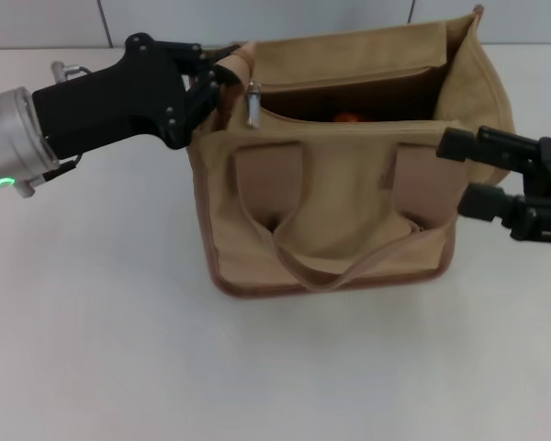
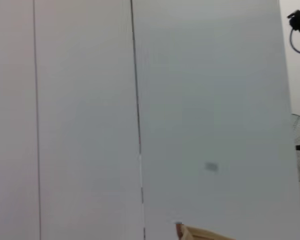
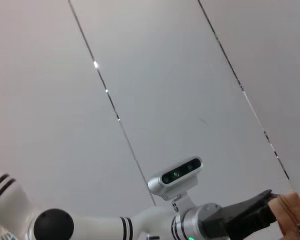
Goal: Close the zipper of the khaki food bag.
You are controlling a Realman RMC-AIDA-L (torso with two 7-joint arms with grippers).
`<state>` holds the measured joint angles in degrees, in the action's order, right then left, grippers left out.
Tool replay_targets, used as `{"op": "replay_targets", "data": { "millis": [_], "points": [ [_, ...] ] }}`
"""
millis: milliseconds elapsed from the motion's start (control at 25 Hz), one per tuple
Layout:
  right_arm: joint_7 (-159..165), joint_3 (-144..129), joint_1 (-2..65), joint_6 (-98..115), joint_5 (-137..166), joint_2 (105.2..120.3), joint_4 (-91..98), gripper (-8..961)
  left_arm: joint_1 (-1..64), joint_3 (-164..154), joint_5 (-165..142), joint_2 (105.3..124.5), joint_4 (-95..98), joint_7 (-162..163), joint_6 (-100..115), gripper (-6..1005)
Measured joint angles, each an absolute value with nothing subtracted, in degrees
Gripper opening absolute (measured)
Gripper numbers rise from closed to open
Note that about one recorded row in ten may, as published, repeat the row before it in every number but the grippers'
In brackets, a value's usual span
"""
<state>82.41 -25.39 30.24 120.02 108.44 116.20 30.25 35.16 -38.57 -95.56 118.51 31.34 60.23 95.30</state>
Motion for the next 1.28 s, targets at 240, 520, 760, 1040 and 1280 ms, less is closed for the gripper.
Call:
{"op": "replay_targets", "data": {
  "millis": [240, 520, 760, 1040, 1280],
  "points": [
    [91.20, -25.36, 32.26, 118.64, 107.14, 115.93, 30.65, 817, 35.19, -38.27, -95.14, 118.54, 30.80, 61.61, 93.31, 20],
    [97.61, -26.36, 35.42, 113.44, 107.39, 114.85, 34.66, 816, 33.68, -37.98, -93.49, 118.46, 30.65, 60.67, 96.05, 20],
    [101.94, -33.40, 39.39, 106.87, 107.92, 114.28, 37.64, 816, 33.85, -38.27, -92.26, 118.60, 29.76, 60.67, 96.33, 19],
    [107.53, -43.23, 44.78, 99.76, 108.33, 114.15, 38.27, 817, 34.40, -38.24, -91.74, 118.53, 28.42, 60.50, 97.21, 20],
    [110.62, -49.85, 48.35, 94.71, 108.51, 114.12, 38.44, 816, 34.74, -37.96, -91.67, 118.40, 28.67, 60.82, 97.71, 20]
  ]
}}
